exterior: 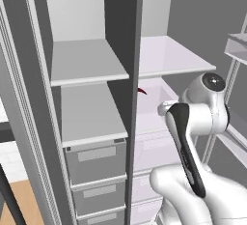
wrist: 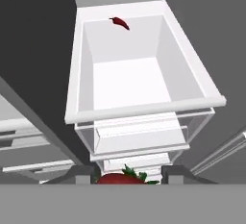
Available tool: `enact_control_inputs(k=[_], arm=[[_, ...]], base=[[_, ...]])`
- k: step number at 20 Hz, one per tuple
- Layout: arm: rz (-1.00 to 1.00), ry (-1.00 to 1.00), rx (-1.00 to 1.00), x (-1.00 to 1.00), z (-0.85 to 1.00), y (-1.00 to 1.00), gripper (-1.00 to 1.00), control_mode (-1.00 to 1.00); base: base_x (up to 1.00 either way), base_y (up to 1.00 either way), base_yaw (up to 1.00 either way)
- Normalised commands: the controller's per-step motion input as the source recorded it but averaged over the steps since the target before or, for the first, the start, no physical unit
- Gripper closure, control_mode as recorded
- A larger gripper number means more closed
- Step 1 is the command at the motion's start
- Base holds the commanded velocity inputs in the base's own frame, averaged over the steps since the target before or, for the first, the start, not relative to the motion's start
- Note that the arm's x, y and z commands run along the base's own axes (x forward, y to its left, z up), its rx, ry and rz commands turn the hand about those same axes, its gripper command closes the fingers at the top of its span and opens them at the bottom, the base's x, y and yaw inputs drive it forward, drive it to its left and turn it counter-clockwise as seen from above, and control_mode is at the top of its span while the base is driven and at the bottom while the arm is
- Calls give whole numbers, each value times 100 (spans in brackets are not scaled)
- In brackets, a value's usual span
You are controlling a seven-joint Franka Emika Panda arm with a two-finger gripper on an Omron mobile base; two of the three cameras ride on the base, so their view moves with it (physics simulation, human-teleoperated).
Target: Take the strawberry from the fridge and place it on top of the pancake, located on the dining counter.
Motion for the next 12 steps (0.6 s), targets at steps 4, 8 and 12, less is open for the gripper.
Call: enact_control_inputs(k=[4,8,12], arm=[[0,4,-1,-46,1,9,100,-100],[0,2,-1,-6,-4,11,100,100],[0,0,0,0,0,0,100,100]], base=[[0,0,0],[-58,42,0],[-100,54,0]])
